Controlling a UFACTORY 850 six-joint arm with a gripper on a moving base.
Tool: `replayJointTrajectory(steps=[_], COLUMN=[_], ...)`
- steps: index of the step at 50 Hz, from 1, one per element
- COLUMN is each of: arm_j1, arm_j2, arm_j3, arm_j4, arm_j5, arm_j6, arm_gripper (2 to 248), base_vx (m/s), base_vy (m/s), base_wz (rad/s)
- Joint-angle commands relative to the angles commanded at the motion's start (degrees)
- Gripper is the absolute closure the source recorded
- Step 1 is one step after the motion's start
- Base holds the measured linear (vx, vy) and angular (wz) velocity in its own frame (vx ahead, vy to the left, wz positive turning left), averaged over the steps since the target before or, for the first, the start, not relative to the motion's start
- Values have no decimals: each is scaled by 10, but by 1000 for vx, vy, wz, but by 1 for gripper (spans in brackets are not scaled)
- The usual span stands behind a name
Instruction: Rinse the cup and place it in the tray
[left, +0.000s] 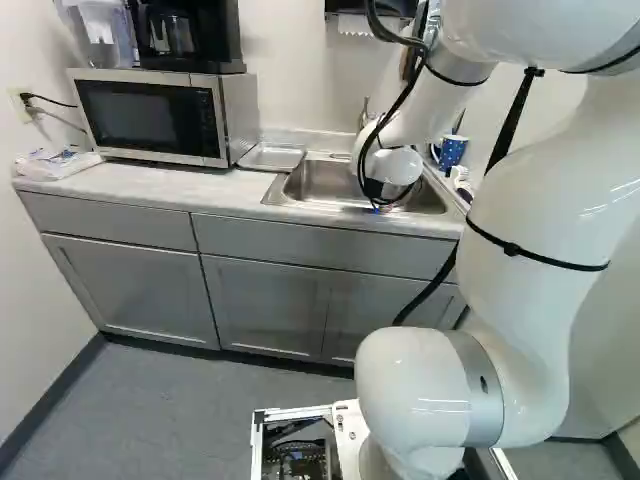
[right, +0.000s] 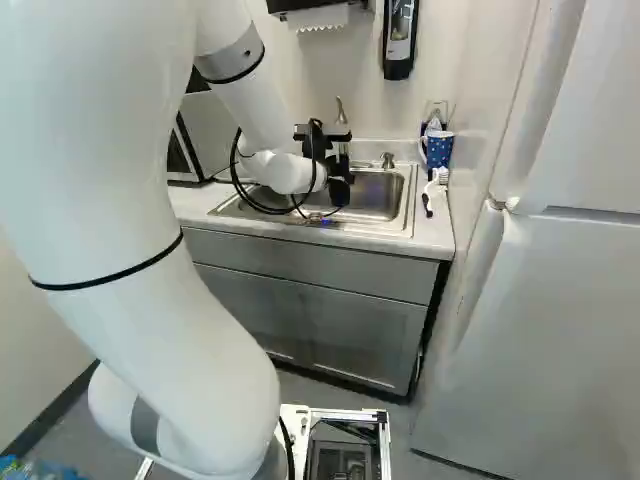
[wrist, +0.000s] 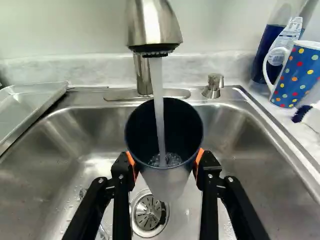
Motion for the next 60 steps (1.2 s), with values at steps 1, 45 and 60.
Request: replayJointTrajectory(steps=[1,45,60], arm_j1=[0,0,0], arm_j2=[0,0,0], arm_j3=[0,0,0], arm_j4=[0,0,0], arm_j5=[0,0,0], arm_j6=[0,0,0], arm_gripper=[126,126,126], base_vx=[0,0,0], base_vy=[0,0,0], base_wz=[0,0,0])
